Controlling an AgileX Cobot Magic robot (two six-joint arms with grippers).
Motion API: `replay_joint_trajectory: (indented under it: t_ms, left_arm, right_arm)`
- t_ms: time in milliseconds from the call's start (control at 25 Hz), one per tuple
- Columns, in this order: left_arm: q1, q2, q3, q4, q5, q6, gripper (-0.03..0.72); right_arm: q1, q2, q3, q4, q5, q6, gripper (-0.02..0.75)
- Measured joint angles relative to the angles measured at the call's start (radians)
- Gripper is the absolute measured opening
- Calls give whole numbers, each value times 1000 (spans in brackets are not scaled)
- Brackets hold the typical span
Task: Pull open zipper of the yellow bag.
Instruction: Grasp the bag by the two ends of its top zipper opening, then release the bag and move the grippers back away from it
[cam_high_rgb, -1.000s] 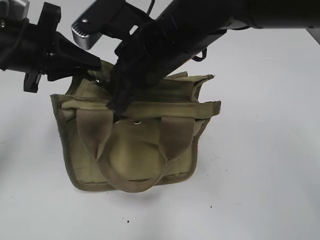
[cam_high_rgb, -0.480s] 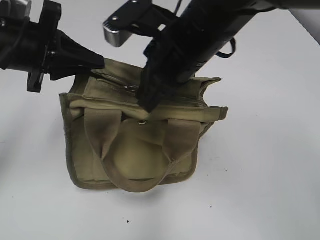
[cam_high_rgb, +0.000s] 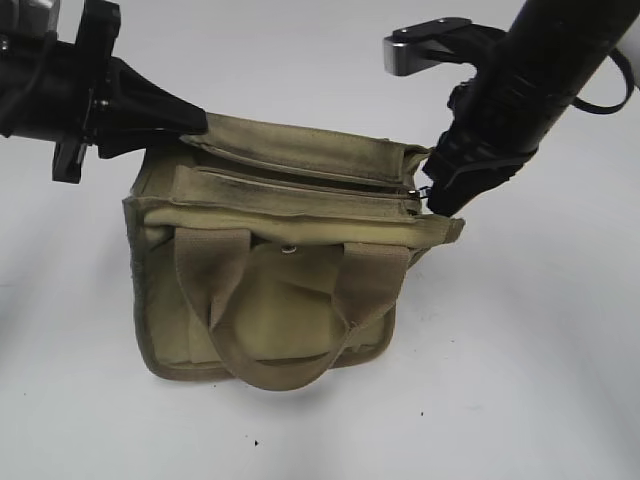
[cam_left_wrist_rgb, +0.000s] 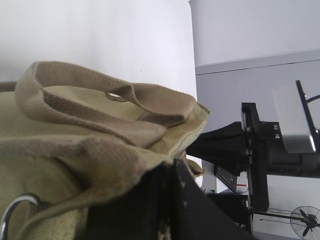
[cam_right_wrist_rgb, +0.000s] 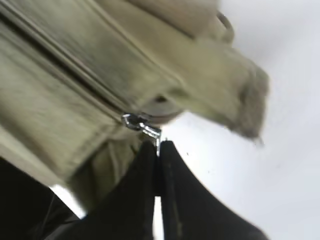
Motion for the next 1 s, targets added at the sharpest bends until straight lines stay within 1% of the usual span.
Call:
replay_joint_trajectory:
  t_ms: [160,240,320,400,440,520,560,640,720,760,840,920,1000]
  left_arm:
    - [0,0,0,-2,0,0,12]
    - [0,0,0,-2,-1,0,12]
    - [0,0,0,-2,-1,0,11]
    - [0,0,0,1,-1,0,14]
    - [0,0,0,3,2,0,25]
    - [0,-3,0,17,7,0,73]
    - [0,-10,0,25,10,0,123]
    - [0,-33,0,56,18,0,243]
    - [0,-70,-1,96,24,0,380]
    - [0,-89,-2,126,25,0,431]
    - [0,-143,-3,208,29,0,482]
    - [0,-204,-3,321,45,0,501]
    - [0,-281,-4,435,48,-30,506]
  right_arm:
    - [-46,0,0,-11,42,33,2]
    - [-53,0,0,-10,52,51,2]
    - [-54,0,0,19,67,74,2]
    - [-54,-1,0,63,77,104,30]
    - [-54,-5,0,86,83,122,62]
    - [-54,-27,1,112,99,174,143]
    - [-54,-42,1,113,114,192,198]
    - [-54,-87,1,102,137,228,305]
    - [-54,-141,6,70,142,264,400]
    - [-54,-175,14,42,142,286,426]
    - [-54,-245,43,-18,143,328,456]
    - [-54,-331,98,-75,143,371,468]
    - [-54,-419,165,-119,143,401,470]
